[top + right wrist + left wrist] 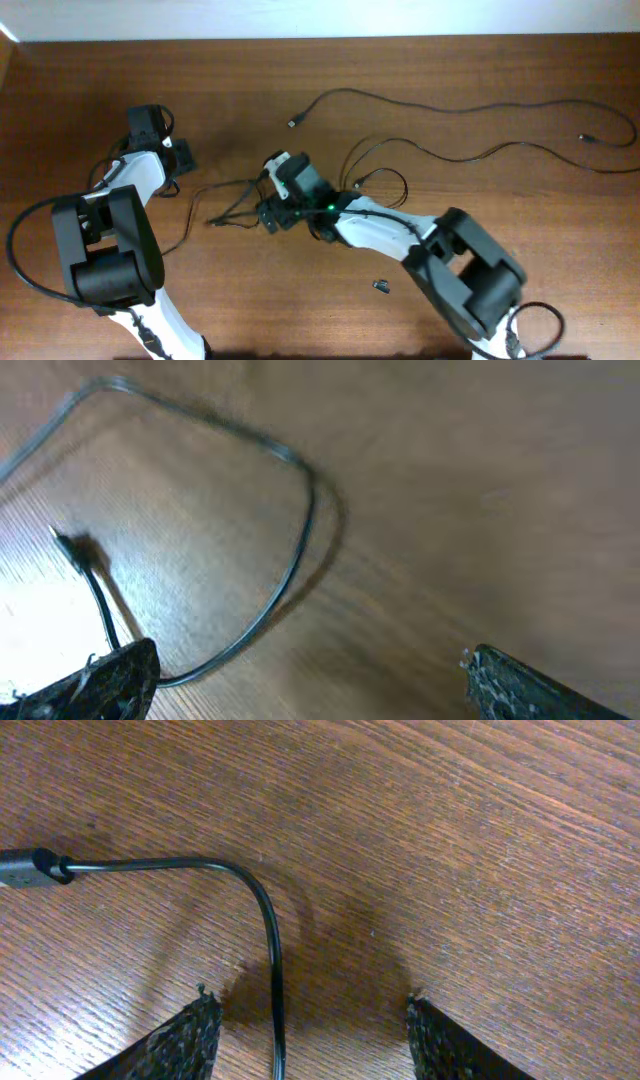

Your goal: Untangle cables

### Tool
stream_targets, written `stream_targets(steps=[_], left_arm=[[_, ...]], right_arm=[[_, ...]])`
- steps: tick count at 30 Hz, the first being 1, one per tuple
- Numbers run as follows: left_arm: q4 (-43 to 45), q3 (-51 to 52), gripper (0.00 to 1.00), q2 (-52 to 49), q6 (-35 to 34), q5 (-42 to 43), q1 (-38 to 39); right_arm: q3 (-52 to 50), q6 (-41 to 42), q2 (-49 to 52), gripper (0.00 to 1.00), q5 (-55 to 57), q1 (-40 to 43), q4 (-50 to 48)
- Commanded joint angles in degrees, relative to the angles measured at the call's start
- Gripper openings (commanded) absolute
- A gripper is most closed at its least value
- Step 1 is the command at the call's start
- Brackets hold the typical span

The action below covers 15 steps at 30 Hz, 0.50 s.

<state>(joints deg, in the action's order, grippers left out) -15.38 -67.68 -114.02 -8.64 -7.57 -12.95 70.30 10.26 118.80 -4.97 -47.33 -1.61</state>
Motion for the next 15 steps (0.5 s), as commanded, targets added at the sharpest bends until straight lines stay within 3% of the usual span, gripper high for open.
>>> stream_targets(steps=[1,5,11,13,15], left_arm=[[-0.72,0.02,0.62,-1.53,0.35,0.02,-0.24],[-0.68,0.02,0.63,-1.53,0.35,0.02,-0.24],[-0.26,0.02,0.61,-1.53,0.35,0.02,-0.24],[-0.09,0.02,0.58,-1.53,0.35,0.04,-0.24],[-0.09,0.02,0.54,-1.53,0.33,0.02,-0.24]], right_arm=[[5.51,-2.58,3.39,0.99,3.56,-2.36,1.88],[9.79,-2.54,6.49,1.0,5.27,-2.54,2.25],[11.52,-3.02,11.76,0.91,5.99,-2.54,3.39],[11.52,-2.97,11.76,0.67,6.12,-2.56,4.09],[11.52,-2.99,11.76,0.32,6.12,-2.84,5.29]])
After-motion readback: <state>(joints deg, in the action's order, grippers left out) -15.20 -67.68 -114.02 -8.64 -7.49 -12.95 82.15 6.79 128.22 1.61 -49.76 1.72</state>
